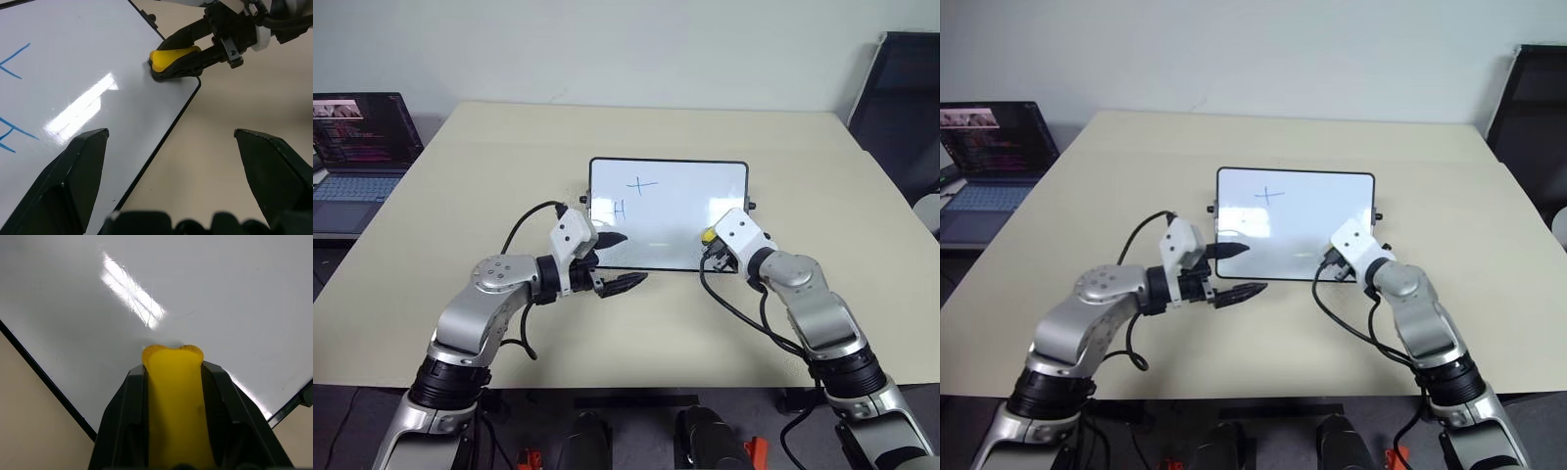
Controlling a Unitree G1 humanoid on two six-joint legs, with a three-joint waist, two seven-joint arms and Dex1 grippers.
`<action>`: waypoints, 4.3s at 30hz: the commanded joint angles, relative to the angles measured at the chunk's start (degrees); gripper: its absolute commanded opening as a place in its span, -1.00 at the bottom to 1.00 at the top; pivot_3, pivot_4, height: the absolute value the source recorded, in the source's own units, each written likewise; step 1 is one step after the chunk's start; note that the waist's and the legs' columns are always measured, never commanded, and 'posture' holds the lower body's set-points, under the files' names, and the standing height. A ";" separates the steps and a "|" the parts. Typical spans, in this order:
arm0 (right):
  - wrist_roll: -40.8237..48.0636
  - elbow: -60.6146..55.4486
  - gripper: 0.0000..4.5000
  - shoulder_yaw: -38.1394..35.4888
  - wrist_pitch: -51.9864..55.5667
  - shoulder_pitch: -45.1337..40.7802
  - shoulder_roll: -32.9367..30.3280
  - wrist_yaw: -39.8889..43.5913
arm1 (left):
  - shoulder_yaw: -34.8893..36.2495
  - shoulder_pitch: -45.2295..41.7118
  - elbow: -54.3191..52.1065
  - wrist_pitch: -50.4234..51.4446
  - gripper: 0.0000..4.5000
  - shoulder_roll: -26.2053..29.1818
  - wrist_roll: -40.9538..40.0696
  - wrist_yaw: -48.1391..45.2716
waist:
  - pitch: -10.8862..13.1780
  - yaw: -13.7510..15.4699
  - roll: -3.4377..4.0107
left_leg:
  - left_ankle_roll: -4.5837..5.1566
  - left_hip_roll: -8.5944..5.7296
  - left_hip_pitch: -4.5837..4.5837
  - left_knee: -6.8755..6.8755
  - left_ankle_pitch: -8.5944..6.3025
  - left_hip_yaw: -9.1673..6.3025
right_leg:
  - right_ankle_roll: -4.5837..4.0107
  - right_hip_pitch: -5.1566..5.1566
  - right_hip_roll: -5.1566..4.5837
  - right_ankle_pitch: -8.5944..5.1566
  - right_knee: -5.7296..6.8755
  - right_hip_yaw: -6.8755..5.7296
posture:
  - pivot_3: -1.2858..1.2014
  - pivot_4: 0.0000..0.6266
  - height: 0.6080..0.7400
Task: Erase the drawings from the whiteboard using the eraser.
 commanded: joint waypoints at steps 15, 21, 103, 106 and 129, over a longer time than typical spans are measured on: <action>13.43 -12.22 -0.50 -7.41 -9.57 6.85 8.79 -1.13 | 14.38 7.07 -11.39 4.75 1.00 -2.27 -2.44 17.68 | 0.01 0.02 0.00 | -0.01 0.01 0.01 -0.20 0.00 0.00 | 0.01 -0.01 -0.01 -0.02 -0.07 -0.01 | 0.03 -0.52 1.00; 11.80 -8.13 -0.50 -6.15 -15.06 6.70 8.29 -1.74 | 16.59 7.91 -14.27 7.75 1.00 -1.90 -3.30 21.52 | 0.01 0.01 0.00 | -0.01 0.01 0.01 -0.21 0.00 0.00 | 0.01 -0.01 -0.01 -0.02 -0.10 -0.02 | 0.03 -0.52 1.00; -4.20 50.45 -0.50 2.05 -26.64 -31.84 15.09 -3.35 | 9.09 2.13 -0.47 -3.23 1.00 -1.19 1.38 12.67 | 0.03 -0.92 0.00 | 0.11 0.02 0.16 -0.54 0.09 -0.12 | -0.02 0.00 0.10 0.01 0.08 -0.06 | 0.03 -0.52 1.00; -4.44 47.76 -0.50 1.22 -24.93 -29.83 13.08 -4.04 | 8.90 1.75 -0.29 -3.19 1.00 -1.32 1.38 12.52 | 0.03 -0.78 -0.01 | 0.11 0.02 0.17 -0.54 0.09 -0.11 | -0.03 0.01 0.09 0.01 0.09 -0.06 | 0.03 -0.52 1.00; -6.28 42.37 -0.50 7.29 -23.69 -29.11 19.48 -2.50 | 8.65 1.62 -2.00 -1.86 1.00 -1.28 0.99 12.75 | 0.03 -1.67 0.00 | 0.20 0.05 0.16 -0.57 0.15 -0.12 | -0.05 -0.03 0.15 0.06 0.07 -0.05 | 0.03 -0.52 1.00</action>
